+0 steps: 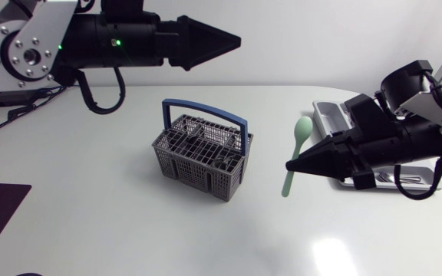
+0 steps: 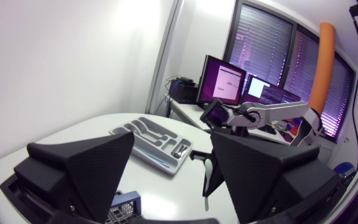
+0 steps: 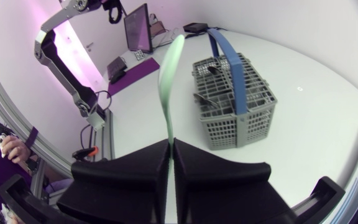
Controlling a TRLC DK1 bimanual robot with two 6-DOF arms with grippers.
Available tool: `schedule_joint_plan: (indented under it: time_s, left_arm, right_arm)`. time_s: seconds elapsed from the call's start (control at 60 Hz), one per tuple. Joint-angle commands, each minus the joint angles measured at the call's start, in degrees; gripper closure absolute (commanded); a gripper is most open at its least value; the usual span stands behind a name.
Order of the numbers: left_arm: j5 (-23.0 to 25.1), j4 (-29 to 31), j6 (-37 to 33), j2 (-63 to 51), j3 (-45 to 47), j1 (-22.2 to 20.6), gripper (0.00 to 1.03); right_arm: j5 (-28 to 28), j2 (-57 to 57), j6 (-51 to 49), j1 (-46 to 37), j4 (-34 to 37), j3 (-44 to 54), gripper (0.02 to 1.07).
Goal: Unload the cutlery basket into the drawer organizer.
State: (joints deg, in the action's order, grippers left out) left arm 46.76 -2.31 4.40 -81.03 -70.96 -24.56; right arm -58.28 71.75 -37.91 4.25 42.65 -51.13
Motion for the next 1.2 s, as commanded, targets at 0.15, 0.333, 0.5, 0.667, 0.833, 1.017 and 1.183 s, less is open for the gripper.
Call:
schedule_joint_plan:
  time_s: [0.15, 0.333, 0.5, 0.667, 0.833, 1.017, 1.183]
  left_arm:
    - [-6.7, 17.7, -20.3, -0.4, -4.5, 2.7, 0.13]
    - [-15.3, 25.9, -33.2, -1.3, -3.7, 2.3, 0.13]
    - [-23.1, 28.9, -39.7, -2.2, -2.3, 1.8, 0.13]
    - [-29.0, 31.0, -43.5, -3.3, -1.6, 1.8, 0.13]
    - [-32.2, 31.8, -45.8, -3.6, -0.4, 2.4, 0.13]
    - [-34.7, 31.8, -47.5, -4.1, 1.1, 2.4, 0.13]
    - [-36.1, 31.9, -48.0, -4.2, 1.8, 2.1, 0.13]
  right_arm:
    - [8.6, 2.1, -13.0, -7.6, 4.5, -2.4, 1.01]
    - [15.3, 4.3, -21.0, -13.9, 4.8, -4.0, 1.01]
    - [20.8, 7.0, -27.9, -19.3, 4.5, -5.8, 1.01]
    - [27.2, 9.7, -35.0, -24.4, 1.1, -6.5, 1.01]
    - [30.8, 13.4, -41.0, -29.6, -2.1, -7.9, 1.01]
    - [36.4, 17.5, -46.4, -33.7, -9.2, -7.8, 1.02]
    - [41.8, 20.5, -50.5, -35.5, -18.4, -5.4, 1.02]
